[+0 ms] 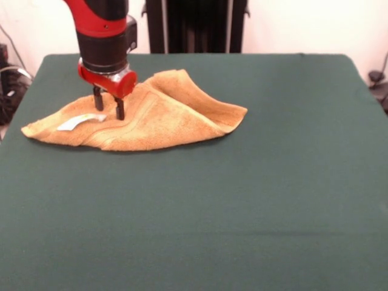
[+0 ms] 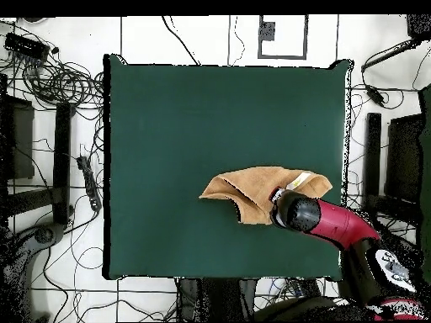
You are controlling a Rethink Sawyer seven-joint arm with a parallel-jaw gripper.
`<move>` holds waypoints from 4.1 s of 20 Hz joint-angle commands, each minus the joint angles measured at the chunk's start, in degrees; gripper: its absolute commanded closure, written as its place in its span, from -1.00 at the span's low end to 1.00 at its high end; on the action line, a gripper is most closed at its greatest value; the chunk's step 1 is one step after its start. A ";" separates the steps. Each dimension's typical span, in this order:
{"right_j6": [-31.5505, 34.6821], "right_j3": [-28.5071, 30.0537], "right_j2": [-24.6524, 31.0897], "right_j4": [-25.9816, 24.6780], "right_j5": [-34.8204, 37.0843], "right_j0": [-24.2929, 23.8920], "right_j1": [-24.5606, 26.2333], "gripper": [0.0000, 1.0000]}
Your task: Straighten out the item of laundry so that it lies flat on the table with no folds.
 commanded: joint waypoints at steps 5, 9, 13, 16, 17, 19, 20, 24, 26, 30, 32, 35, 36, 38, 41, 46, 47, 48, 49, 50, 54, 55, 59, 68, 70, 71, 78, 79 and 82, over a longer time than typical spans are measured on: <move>11.10 6.91 7.15 6.99 -2.79 1.14 4.75 -1.00; 15.41 9.66 8.43 11.06 -5.59 3.76 2.95 -1.00; 19.11 11.21 6.64 15.55 -5.73 8.01 -0.16 -1.00; 23.99 11.66 2.95 21.57 -3.10 11.93 -2.55 -1.00; 24.82 11.29 1.10 22.87 -1.97 13.48 -3.26 -1.00; 20.78 9.14 -1.28 21.73 0.98 14.83 -4.15 -1.00; 16.67 7.72 -1.20 19.85 3.42 14.76 -4.92 -1.00; -0.35 2.14 3.26 12.76 14.48 13.94 -9.40 -1.00; -2.16 1.15 3.99 11.94 17.68 14.60 -11.97 -1.00; -8.04 -0.37 5.02 7.57 24.80 14.86 -14.83 -1.00; -11.67 -0.23 7.27 5.02 24.59 13.40 -14.30 -1.00; -12.17 0.44 9.71 3.38 24.20 11.52 -12.75 -1.00; -12.15 0.23 10.00 2.67 23.94 11.26 -12.26 -1.00; -9.95 1.01 10.40 1.99 23.07 10.83 -11.50 -1.00; -4.66 3.75 11.69 3.58 19.30 10.21 -9.15 -1.00; -0.80 5.13 14.55 5.18 14.55 10.48 -6.97 -1.00; 0.55 5.44 14.47 5.44 14.28 10.96 -7.14 -1.00; 1.89 5.75 14.22 5.72 14.23 11.55 -7.50 -1.00; 3.42 6.70 13.92 6.19 14.05 12.11 -8.27 -1.00; 4.68 7.29 13.85 6.79 13.86 12.61 -8.67 -1.00; 7.88 9.47 13.98 8.69 13.05 14.12 -10.18 -1.00; 7.72 9.72 14.33 8.84 12.82 13.89 -10.04 -1.00; 7.76 9.33 13.75 9.25 12.42 13.26 -7.87 -1.00; 8.53 7.95 4.89 4.10 10.97 12.13 -3.57 -1.00; 9.21 8.44 3.94 4.70 10.67 11.36 -2.31 -1.00; 9.69 9.05 3.65 4.86 9.18 10.96 -1.62 -1.00; 20.33 16.90 2.88 13.05 -0.38 10.52 3.51 -1.00; 22.14 17.82 2.74 14.39 -2.62 10.79 4.31 -1.00; 23.34 17.90 1.73 16.33 -6.20 11.96 5.92 -1.00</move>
